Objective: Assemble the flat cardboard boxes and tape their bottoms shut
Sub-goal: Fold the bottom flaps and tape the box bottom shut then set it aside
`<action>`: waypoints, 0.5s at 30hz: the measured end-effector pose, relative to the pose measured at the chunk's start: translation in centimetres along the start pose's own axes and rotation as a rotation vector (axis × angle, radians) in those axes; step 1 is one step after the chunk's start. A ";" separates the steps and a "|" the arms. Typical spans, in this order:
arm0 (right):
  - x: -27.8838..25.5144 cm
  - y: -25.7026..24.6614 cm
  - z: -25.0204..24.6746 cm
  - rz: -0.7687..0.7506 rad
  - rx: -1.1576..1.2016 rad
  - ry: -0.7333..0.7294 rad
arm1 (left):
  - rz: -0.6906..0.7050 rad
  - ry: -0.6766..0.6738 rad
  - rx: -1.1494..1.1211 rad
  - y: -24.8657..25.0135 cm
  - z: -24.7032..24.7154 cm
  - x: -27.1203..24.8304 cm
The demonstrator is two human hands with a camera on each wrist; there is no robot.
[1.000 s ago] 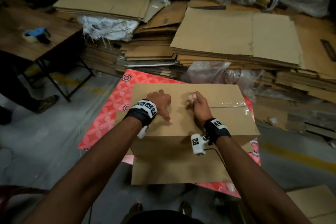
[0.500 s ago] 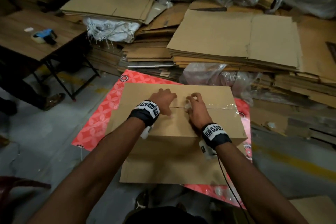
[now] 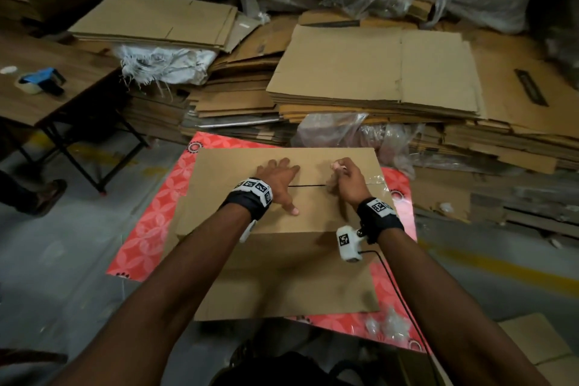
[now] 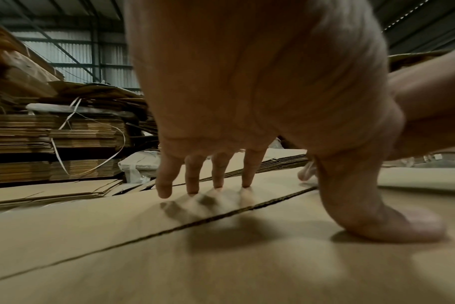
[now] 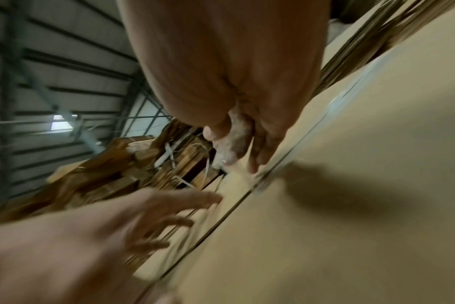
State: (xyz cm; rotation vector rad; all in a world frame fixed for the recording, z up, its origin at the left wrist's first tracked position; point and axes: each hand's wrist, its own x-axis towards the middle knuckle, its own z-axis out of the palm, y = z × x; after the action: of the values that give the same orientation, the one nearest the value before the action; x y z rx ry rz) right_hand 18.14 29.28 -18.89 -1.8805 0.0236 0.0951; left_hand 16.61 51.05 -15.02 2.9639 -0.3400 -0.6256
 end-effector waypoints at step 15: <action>-1.3 -1.5 2.7 -0.361 -0.968 -0.126 | -0.039 -0.020 0.002 -4.8 -0.4 0.8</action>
State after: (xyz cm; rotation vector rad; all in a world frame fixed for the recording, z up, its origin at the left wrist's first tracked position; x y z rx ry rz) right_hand 16.84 32.26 -18.18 -2.8006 -0.5315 -0.0368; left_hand 18.47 55.58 -15.61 2.9746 -0.2853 -0.6600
